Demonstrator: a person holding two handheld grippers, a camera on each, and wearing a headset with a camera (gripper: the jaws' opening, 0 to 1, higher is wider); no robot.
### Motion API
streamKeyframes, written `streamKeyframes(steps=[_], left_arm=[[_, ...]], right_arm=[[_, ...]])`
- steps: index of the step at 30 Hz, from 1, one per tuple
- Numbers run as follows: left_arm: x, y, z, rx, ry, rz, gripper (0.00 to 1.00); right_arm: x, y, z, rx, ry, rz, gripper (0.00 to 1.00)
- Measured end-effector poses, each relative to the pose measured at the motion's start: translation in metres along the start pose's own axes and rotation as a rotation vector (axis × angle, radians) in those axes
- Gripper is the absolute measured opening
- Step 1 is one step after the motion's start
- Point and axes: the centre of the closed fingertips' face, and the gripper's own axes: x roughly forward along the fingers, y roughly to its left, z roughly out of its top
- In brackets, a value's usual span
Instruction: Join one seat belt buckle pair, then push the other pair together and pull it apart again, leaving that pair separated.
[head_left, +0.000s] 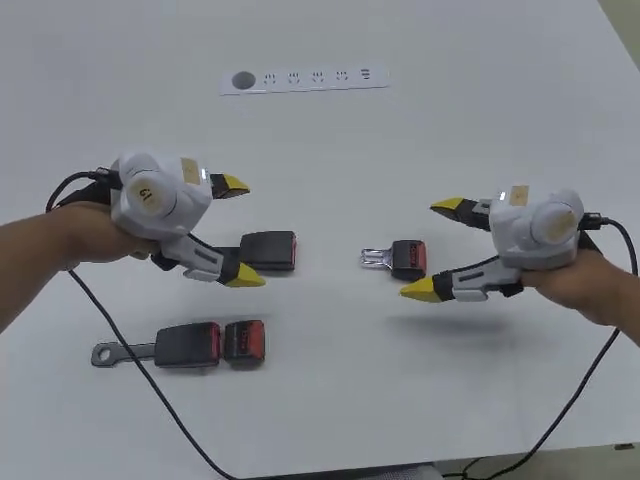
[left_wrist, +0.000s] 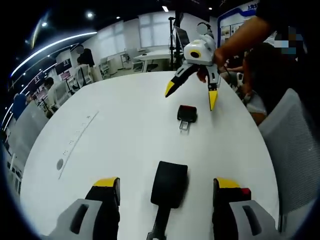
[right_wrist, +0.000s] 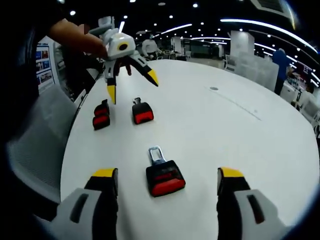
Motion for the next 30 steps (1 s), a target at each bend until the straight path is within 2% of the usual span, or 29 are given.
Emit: streamKeyframes(steps=[6, 11, 16, 19, 21, 22, 23, 24, 27, 30], left_arm=[[0.015, 0.002, -0.009, 0.000, 0.026, -0.035, 0.71], [0.027, 0.002, -0.019, -0.014, 0.049, -0.055, 0.68], [0.036, -0.004, -0.030, -0.016, 0.081, -0.086, 0.62], [0.038, -0.008, -0.033, 0.001, 0.096, -0.101, 0.54], [0.039, -0.008, -0.034, 0.014, 0.098, -0.103, 0.54], [0.040, -0.008, -0.037, 0.023, 0.112, -0.107, 0.53], [0.039, -0.007, -0.036, 0.065, 0.102, -0.107, 0.53], [0.039, -0.009, -0.036, 0.042, 0.105, -0.112, 0.53], [0.039, -0.007, -0.036, 0.044, 0.113, -0.112, 0.52], [0.038, -0.007, -0.037, 0.045, 0.102, -0.113, 0.51]], right_arm=[[0.006, -0.005, -0.007, 0.005, 0.015, 0.030, 0.80], [0.013, 0.002, -0.013, -0.015, 0.038, 0.078, 0.73], [0.017, 0.007, -0.017, -0.034, 0.058, 0.111, 0.67], [0.018, 0.009, -0.018, -0.047, 0.061, 0.121, 0.65], [0.019, 0.010, -0.020, -0.051, 0.070, 0.128, 0.63], [0.019, 0.010, -0.021, -0.056, 0.073, 0.131, 0.62], [0.020, 0.009, -0.021, -0.068, 0.070, 0.129, 0.61], [0.021, 0.008, -0.021, -0.069, 0.071, 0.126, 0.61], [0.023, 0.009, -0.020, -0.077, 0.068, 0.133, 0.59], [0.026, 0.011, -0.020, -0.095, 0.063, 0.147, 0.56]])
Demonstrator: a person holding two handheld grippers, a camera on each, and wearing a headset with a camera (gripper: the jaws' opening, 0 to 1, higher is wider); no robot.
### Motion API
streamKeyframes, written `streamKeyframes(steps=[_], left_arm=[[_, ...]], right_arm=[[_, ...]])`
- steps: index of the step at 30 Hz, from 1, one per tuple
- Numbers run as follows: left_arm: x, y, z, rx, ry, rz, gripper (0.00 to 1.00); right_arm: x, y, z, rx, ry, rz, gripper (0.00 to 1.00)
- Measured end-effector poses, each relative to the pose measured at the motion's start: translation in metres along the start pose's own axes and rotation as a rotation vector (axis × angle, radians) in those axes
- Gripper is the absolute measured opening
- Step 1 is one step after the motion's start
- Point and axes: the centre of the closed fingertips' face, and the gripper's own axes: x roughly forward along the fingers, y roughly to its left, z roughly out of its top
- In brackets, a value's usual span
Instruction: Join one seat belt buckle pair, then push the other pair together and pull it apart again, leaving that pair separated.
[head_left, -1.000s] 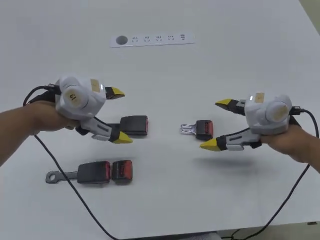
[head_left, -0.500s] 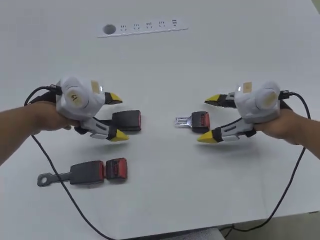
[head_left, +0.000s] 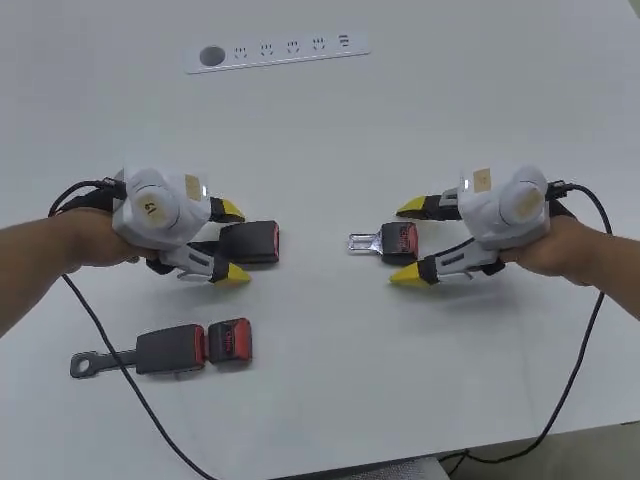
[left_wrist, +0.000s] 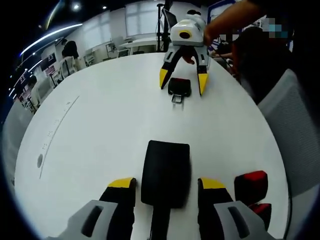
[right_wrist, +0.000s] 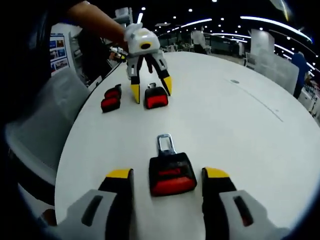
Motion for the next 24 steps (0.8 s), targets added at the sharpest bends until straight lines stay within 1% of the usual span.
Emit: streamKeyframes(steps=[3, 6, 7, 9, 10, 12, 15, 16, 24], left_arm=[[-0.001, 0.000, -0.001, -0.002, -0.008, 0.000, 0.50], [-0.001, 0.001, -0.001, 0.003, -0.009, -0.003, 0.48], [-0.002, 0.001, -0.001, 0.004, -0.009, -0.003, 0.48], [-0.002, 0.001, -0.001, 0.006, -0.010, -0.005, 0.46], [-0.002, 0.001, -0.001, 0.008, -0.010, -0.006, 0.45], [-0.003, 0.002, -0.001, 0.010, -0.013, -0.008, 0.43], [-0.005, 0.002, -0.001, 0.009, -0.024, -0.012, 0.38], [-0.007, 0.004, -0.001, 0.011, -0.022, -0.005, 0.35], [-0.010, 0.003, -0.001, 0.028, -0.027, -0.016, 0.35]], right_arm=[[0.001, -0.002, 0.001, -0.007, -0.007, -0.001, 0.50], [0.002, -0.010, 0.000, -0.038, -0.001, -0.033, 0.40], [0.002, -0.010, 0.001, -0.024, -0.008, -0.022, 0.39], [0.002, -0.011, 0.001, -0.014, -0.015, -0.018, 0.38], [0.001, -0.010, 0.001, -0.028, -0.017, -0.017, 0.38], [0.001, -0.010, 0.001, -0.024, -0.024, -0.018, 0.38], [0.001, -0.011, 0.002, -0.019, -0.037, -0.018, 0.38], [0.001, -0.011, 0.002, -0.019, -0.039, -0.018, 0.38], [0.001, -0.010, 0.003, -0.008, -0.055, -0.016, 0.37]])
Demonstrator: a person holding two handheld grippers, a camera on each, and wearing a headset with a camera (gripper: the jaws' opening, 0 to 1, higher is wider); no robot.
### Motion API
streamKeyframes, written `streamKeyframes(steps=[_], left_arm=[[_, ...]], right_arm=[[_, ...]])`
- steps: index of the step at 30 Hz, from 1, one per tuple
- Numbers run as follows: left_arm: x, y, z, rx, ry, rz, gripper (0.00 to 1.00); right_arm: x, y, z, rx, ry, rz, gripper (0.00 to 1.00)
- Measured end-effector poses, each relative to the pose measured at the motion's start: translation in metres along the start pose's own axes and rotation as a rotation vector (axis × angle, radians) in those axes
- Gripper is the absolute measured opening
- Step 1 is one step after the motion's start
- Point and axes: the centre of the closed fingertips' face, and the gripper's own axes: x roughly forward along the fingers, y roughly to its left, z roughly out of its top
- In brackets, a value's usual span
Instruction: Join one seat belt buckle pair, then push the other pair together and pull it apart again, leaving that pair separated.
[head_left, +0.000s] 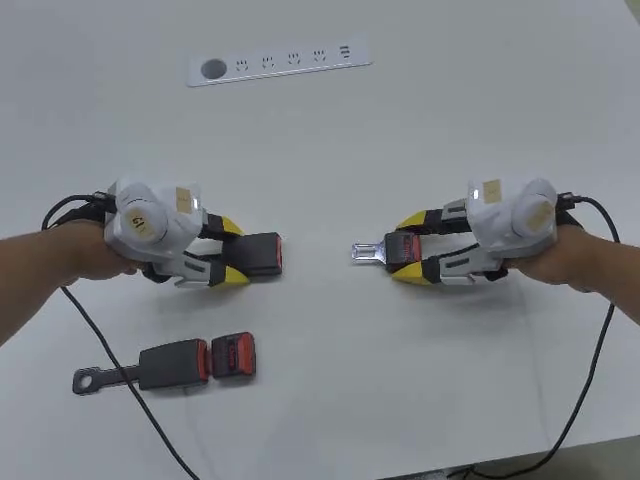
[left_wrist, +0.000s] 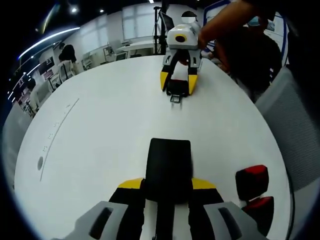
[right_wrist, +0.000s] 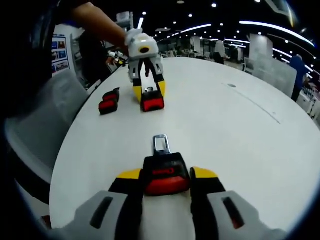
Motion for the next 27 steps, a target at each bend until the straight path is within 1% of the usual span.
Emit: streamKeyframes(steps=[10, 14, 27], left_arm=[[0.000, 0.000, -0.003, -0.002, -0.010, -0.004, 0.35], [0.001, 0.000, -0.004, -0.001, -0.008, -0.007, 0.34], [0.003, -0.001, -0.004, 0.001, 0.001, -0.018, 0.34]], right_arm=[[0.003, 0.000, 0.002, 0.008, -0.017, -0.003, 0.37], [0.006, 0.001, 0.005, 0.011, -0.024, -0.002, 0.37], [0.027, 0.004, 0.022, 0.019, -0.068, 0.004, 0.37]])
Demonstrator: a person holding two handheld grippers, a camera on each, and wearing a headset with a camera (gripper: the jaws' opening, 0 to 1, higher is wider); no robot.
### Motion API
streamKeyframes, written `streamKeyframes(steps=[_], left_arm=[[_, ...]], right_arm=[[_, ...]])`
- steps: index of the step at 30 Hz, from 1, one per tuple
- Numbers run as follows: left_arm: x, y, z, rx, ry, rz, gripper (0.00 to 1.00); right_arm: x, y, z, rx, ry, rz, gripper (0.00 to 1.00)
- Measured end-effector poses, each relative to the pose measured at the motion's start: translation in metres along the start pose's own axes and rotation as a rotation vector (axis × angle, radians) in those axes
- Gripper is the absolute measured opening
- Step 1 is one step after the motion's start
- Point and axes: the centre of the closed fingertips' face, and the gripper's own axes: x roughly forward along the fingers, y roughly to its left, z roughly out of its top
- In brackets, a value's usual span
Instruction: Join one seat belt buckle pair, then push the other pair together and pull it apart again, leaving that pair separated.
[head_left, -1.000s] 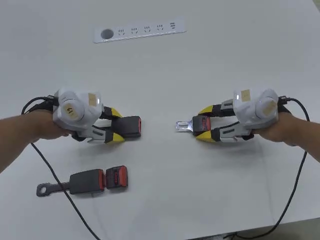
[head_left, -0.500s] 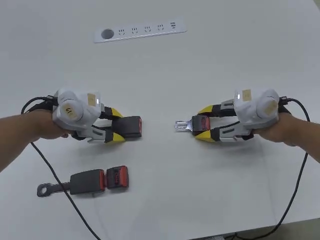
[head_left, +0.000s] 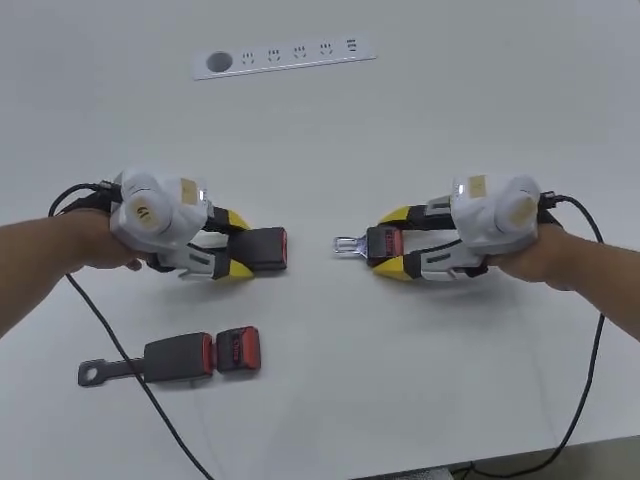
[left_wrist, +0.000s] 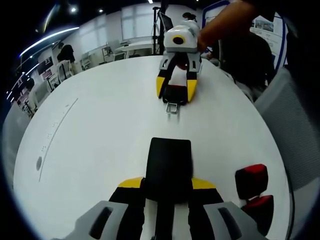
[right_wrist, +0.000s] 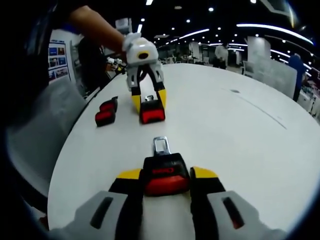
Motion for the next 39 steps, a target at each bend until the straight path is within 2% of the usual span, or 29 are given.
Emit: streamKeyframes(steps=[13, 21, 26, 31, 39], left_arm=[[0.002, 0.000, 0.000, -0.007, 0.012, 0.001, 0.34], [0.002, 0.000, 0.001, -0.013, 0.018, 0.003, 0.34], [0.003, 0.000, 0.001, -0.012, 0.020, 0.004, 0.34], [0.003, 0.000, 0.002, -0.014, 0.020, 0.008, 0.34], [0.004, 0.000, 0.002, -0.011, 0.033, 0.007, 0.34]], right_arm=[[0.034, 0.011, 0.026, -0.011, -0.020, 0.026, 0.37], [0.044, 0.015, 0.032, -0.013, -0.022, 0.035, 0.37], [0.047, 0.014, 0.030, -0.025, -0.016, 0.033, 0.37], [0.057, 0.019, 0.037, -0.037, -0.005, 0.035, 0.37], [0.056, 0.016, 0.033, -0.029, 0.006, 0.028, 0.37]])
